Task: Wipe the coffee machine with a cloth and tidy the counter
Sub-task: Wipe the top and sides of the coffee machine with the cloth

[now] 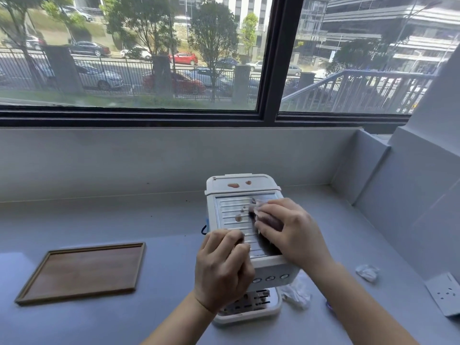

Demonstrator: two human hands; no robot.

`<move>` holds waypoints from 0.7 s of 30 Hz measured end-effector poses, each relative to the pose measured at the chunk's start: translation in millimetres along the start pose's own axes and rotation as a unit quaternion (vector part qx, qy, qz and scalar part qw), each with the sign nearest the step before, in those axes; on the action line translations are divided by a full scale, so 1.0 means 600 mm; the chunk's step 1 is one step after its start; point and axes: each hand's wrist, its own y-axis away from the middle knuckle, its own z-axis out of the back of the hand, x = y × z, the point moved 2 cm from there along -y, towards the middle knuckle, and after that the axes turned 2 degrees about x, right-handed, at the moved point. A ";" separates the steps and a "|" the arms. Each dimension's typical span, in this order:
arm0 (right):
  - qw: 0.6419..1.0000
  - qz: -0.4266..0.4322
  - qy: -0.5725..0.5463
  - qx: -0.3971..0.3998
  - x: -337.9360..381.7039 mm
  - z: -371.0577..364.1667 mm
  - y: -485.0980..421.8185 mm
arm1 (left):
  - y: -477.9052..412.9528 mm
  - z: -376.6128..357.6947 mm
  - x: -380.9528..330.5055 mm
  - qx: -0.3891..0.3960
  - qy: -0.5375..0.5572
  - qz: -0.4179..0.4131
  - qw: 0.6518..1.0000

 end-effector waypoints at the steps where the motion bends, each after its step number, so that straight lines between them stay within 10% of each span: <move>1: 1.000 -0.021 -0.002 0.003 -0.002 0.002 -0.018 | 0.000 0.000 0.000 0.001 0.000 0.001 1.000; 21: 0.998 0.018 0.009 0.067 0.014 -0.012 -0.038 | 0.002 -0.002 0.002 -0.012 0.007 0.010 1.000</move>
